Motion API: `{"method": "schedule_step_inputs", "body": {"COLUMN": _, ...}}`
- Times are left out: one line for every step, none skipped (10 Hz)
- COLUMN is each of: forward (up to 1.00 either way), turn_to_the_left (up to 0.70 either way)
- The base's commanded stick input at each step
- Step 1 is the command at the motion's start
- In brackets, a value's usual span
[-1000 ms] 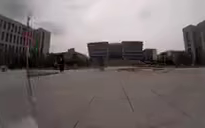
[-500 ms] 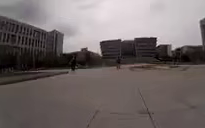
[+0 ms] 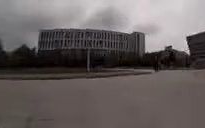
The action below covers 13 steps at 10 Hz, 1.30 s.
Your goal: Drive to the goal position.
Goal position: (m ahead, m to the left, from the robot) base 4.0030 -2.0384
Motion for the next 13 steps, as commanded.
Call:
{"method": "schedule_step_inputs", "body": {"forward": 1.00, "turn_to_the_left": -0.27}}
{"method": "schedule_step_inputs", "body": {"forward": 1.00, "turn_to_the_left": -0.27}}
{"method": "schedule_step_inputs", "body": {"forward": 1.00, "turn_to_the_left": -0.27}}
{"method": "schedule_step_inputs", "body": {"forward": 1.00, "turn_to_the_left": -0.27}}
{"method": "schedule_step_inputs", "body": {"forward": 1.00, "turn_to_the_left": -0.27}}
{"method": "schedule_step_inputs", "body": {"forward": 1.00, "turn_to_the_left": -0.27}}
{"method": "schedule_step_inputs", "body": {"forward": 1.00, "turn_to_the_left": -0.27}}
{"method": "schedule_step_inputs", "body": {"forward": 1.00, "turn_to_the_left": -0.27}}
{"method": "schedule_step_inputs", "body": {"forward": 1.00, "turn_to_the_left": -0.27}}
{"method": "schedule_step_inputs", "body": {"forward": 1.00, "turn_to_the_left": -0.27}}
{"method": "schedule_step_inputs", "body": {"forward": 1.00, "turn_to_the_left": -0.27}}
{"method": "schedule_step_inputs", "body": {"forward": 1.00, "turn_to_the_left": -0.27}}
{"method": "schedule_step_inputs", "body": {"forward": 1.00, "turn_to_the_left": -0.27}}
